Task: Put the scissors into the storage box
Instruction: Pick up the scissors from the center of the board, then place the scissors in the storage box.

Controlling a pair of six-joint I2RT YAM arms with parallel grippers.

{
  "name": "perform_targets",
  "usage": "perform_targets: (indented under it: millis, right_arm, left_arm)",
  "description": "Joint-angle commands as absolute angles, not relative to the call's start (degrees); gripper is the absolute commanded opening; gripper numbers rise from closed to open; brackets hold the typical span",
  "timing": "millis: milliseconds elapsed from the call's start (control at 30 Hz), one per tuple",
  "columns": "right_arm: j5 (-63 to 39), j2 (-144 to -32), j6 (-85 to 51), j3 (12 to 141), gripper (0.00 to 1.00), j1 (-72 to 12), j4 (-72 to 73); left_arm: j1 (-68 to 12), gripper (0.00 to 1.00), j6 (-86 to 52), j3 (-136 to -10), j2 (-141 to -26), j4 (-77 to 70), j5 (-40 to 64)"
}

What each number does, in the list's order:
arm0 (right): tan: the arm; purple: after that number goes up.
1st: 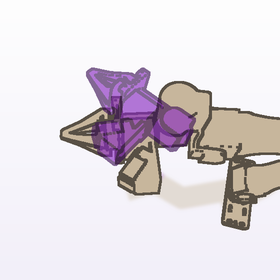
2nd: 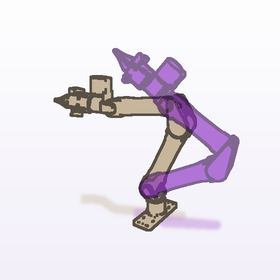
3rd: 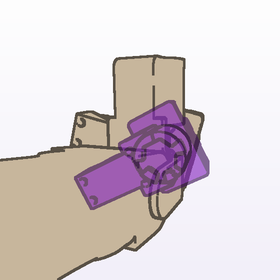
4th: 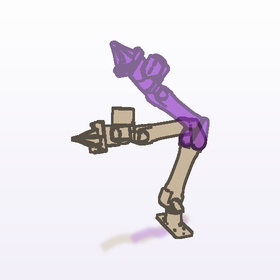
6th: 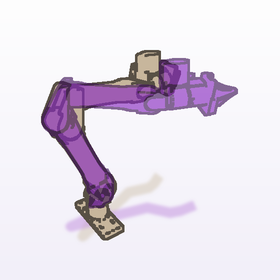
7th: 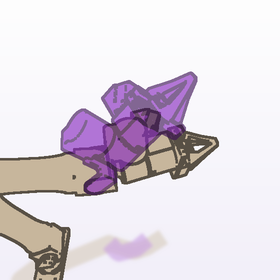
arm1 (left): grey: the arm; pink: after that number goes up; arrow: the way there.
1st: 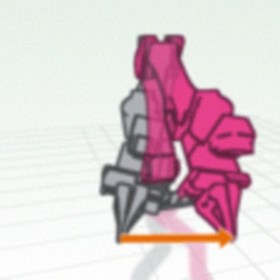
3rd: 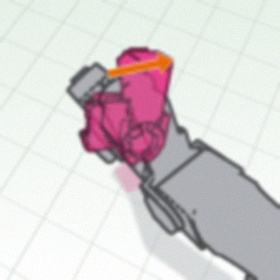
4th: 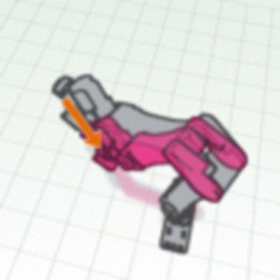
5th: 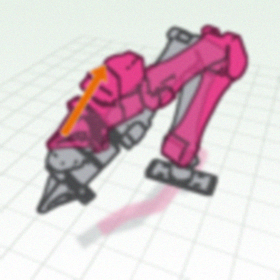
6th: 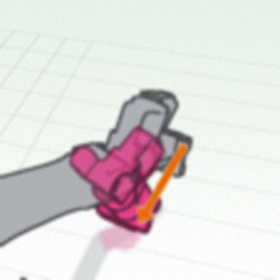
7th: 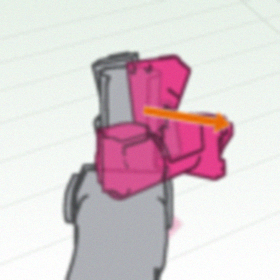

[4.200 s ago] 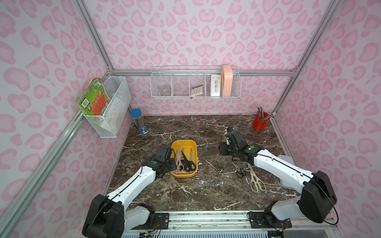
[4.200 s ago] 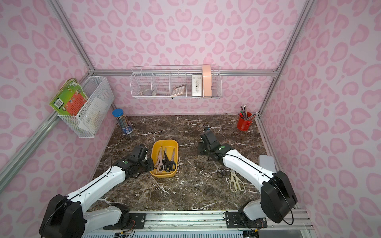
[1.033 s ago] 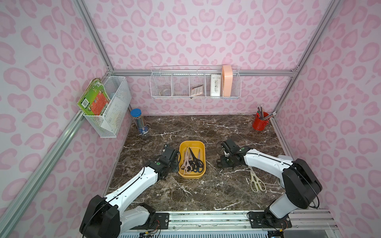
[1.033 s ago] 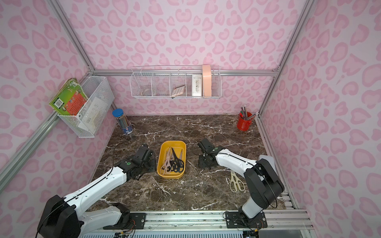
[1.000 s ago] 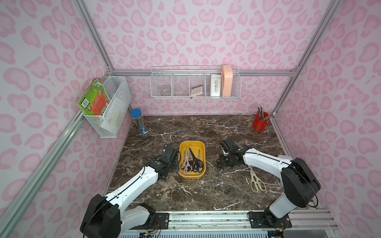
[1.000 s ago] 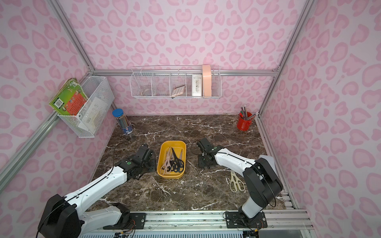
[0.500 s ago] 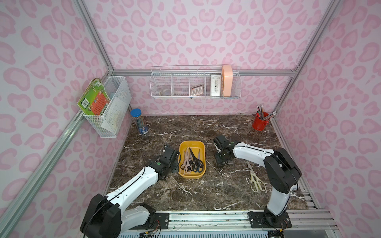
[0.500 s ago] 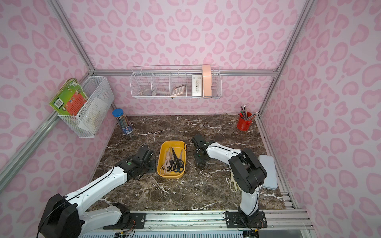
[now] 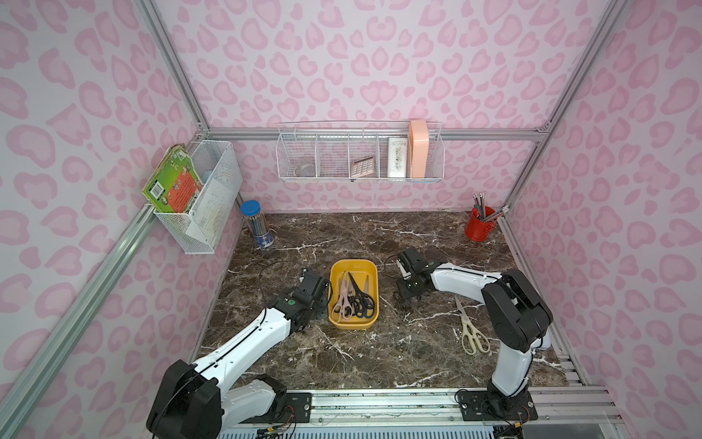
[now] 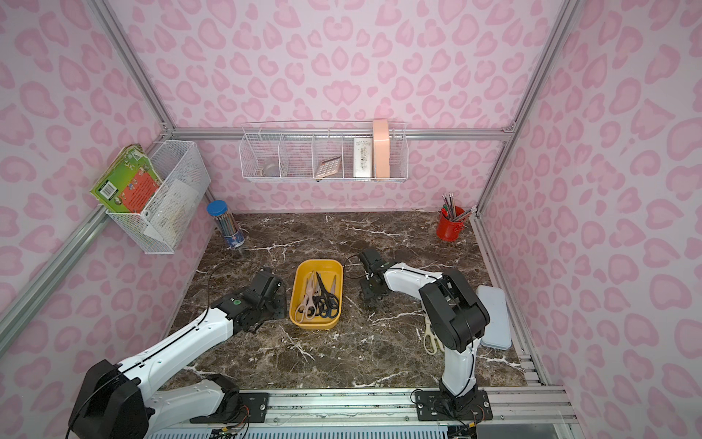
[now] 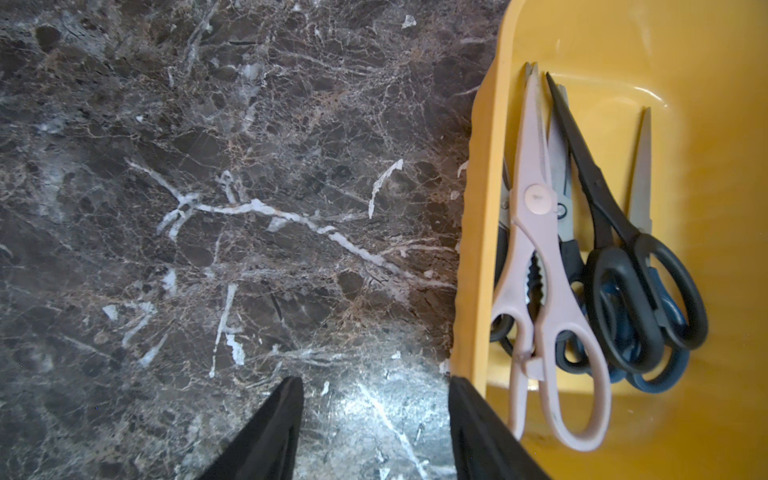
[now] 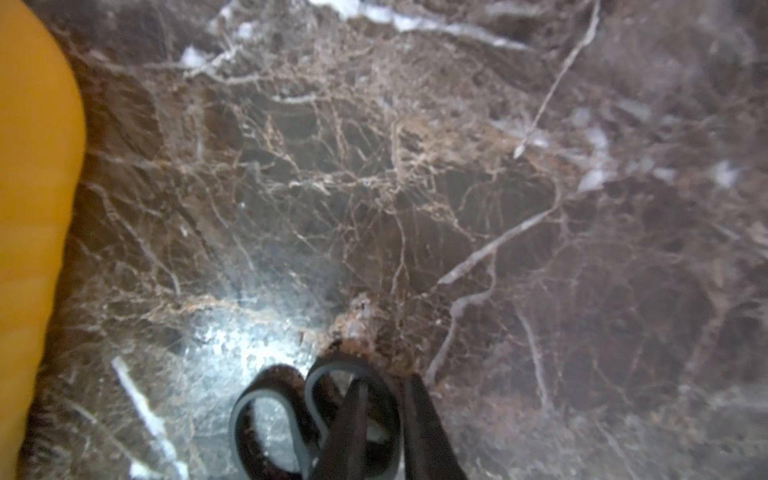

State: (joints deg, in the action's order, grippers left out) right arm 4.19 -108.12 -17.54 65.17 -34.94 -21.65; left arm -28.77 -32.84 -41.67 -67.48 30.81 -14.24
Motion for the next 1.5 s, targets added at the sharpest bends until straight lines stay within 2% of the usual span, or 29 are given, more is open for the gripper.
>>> perform_targets:
  millis: [0, 67, 133, 433, 667, 933, 1000, 1100, 1233, 1467]
  right_arm:
    - [3.5, -110.5, -17.1, 63.7, 0.1, -34.3, -25.3]
    - [3.6, -111.2, -16.8, 63.5, 0.03, -34.1, -25.3]
    - [3.8, -111.3, -16.9, 62.9, 0.0, -34.1, -24.9]
    - [4.4, -106.7, -18.0, 65.3, 0.0, -34.2, -28.2]
    - [0.7, -99.9, -19.9, 66.9, 0.0, -34.8, -30.6]
    - [-1.8, -95.7, -25.6, 73.4, 0.0, -41.8, -33.4]
    - [-1.8, -96.3, -27.3, 76.3, 0.0, -44.4, -33.1]
    - [-4.0, -98.7, -29.0, 80.1, 0.0, -47.0, -31.2]
    - [-5.1, -104.2, -31.0, 83.4, 0.0, -48.9, -27.7]
    - [-0.3, -113.9, -32.3, 90.1, 0.0, -48.5, -25.5]
  left_arm:
    - [-28.7, 0.61, -32.5, -42.2, -68.3, 30.9, -14.3]
    - [-28.7, 0.61, -32.5, -42.4, -68.9, 30.7, -13.8]
    - [-28.7, 0.6, -32.4, -42.8, -69.4, 30.6, -13.2]
    - [-28.7, 0.6, -32.2, -43.5, -66.7, 31.7, -14.9]
    - [-28.7, 0.61, -33.6, -41.1, -61.4, 31.6, -17.3]
    - [-28.4, 0.62, -36.1, -38.8, -57.3, 32.3, -20.6]
    - [-28.4, 0.63, -36.2, -38.4, -57.0, 31.9, -20.9]
    - [-28.2, 0.69, -37.1, -38.3, -56.8, 32.2, -21.3]
    - [-28.1, 0.83, -38.3, -38.0, -56.5, 32.5, -22.5]
    - [-28.2, 0.84, -38.4, -38.2, -54.0, 34.8, -23.5]
